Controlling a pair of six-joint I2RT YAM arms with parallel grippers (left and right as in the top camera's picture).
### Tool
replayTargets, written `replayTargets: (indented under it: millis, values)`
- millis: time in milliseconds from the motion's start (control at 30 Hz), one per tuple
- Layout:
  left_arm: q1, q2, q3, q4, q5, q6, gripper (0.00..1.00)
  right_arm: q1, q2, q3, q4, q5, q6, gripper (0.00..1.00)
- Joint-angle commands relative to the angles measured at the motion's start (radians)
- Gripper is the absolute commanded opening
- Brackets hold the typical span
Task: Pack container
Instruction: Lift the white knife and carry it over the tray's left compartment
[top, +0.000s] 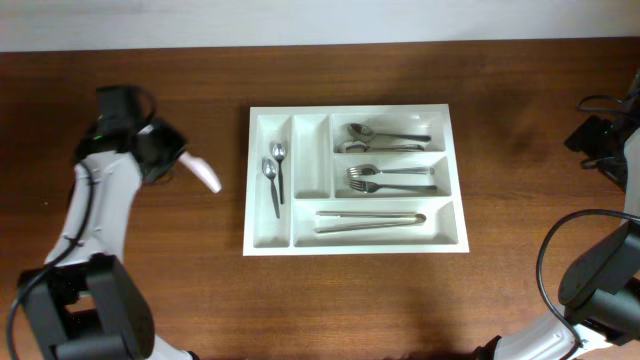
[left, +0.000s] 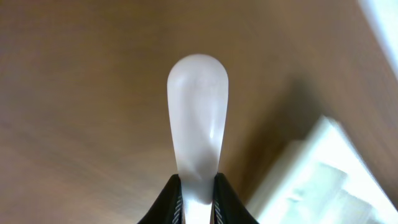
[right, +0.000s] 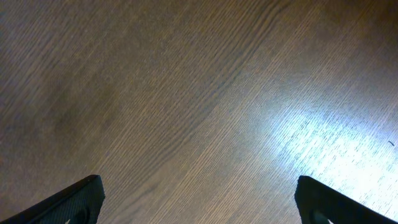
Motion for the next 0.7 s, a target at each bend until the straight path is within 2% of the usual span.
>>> replayTargets:
  millis: [0, 167, 300, 433, 667]
  values:
    - [-0.126, -0.002, 0.042, 0.064, 0.021, 0.103, 0.02, 0.002, 0.001, 0.016, 0.001, 0.002, 0.004, 0.99]
    - [-0.286, 0.0, 0.042, 0.204, -0.01, 0.148, 0.04, 0.002, 0.001, 0.016, 0.001, 0.002, 0.004, 0.99]
    - [-0.4, 0.008, 0.042, 0.28, -0.098, 0.159, 0.08, 0.002, 0.001, 0.016, 0.001, 0.002, 0.004, 0.99]
    - [-0.468, 0.032, 0.042, 0.306, -0.151, 0.163, 0.1, 0.002, 0.001, 0.016, 0.001, 0.002, 0.004, 0.99]
    - [-0.531, 0.121, 0.042, 0.338, -0.151, 0.204, 0.1, 0.002, 0.001, 0.016, 0.001, 0.002, 0.004, 0.99]
